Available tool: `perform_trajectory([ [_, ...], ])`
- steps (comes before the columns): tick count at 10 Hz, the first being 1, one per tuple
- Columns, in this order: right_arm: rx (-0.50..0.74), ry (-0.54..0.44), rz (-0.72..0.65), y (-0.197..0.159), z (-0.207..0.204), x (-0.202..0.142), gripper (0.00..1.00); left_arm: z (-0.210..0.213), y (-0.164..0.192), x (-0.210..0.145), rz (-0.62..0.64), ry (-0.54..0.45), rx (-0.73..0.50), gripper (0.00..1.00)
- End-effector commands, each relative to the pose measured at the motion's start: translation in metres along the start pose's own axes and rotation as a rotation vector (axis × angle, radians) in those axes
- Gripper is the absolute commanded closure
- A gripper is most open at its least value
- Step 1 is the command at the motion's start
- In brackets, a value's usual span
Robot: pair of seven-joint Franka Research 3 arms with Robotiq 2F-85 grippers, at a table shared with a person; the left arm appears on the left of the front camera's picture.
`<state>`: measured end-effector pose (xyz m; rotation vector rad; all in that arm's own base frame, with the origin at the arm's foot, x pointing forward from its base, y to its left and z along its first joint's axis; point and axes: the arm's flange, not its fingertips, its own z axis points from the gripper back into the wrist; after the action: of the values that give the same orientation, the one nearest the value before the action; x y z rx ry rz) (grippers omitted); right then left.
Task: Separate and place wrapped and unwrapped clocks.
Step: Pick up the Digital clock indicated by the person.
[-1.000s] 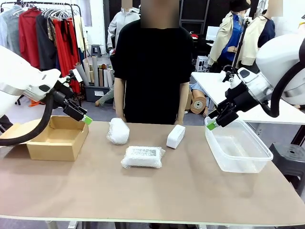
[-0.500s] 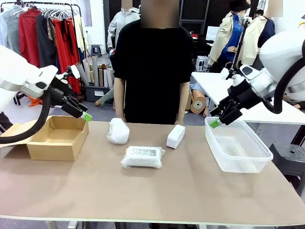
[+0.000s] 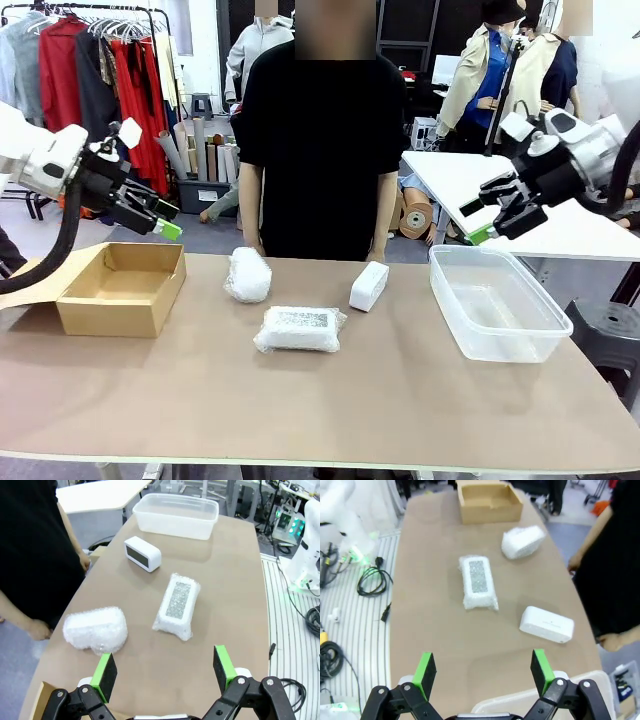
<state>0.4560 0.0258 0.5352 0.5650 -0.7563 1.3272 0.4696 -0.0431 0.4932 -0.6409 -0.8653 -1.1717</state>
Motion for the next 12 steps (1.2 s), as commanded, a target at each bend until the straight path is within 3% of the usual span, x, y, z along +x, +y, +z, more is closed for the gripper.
perform_trajectory([
  [1, 0.009, -0.076, 0.043, -0.012, 0.011, -0.009, 0.0, 0.002, 0.008, -0.003, -0.026, -0.055, 0.002, 0.0],
  [12, -0.055, -0.159, 0.083, -0.02, 0.049, -0.024, 0.0, 0.014, 0.01, -0.002, -0.083, -0.112, 0.037, 0.0],
])
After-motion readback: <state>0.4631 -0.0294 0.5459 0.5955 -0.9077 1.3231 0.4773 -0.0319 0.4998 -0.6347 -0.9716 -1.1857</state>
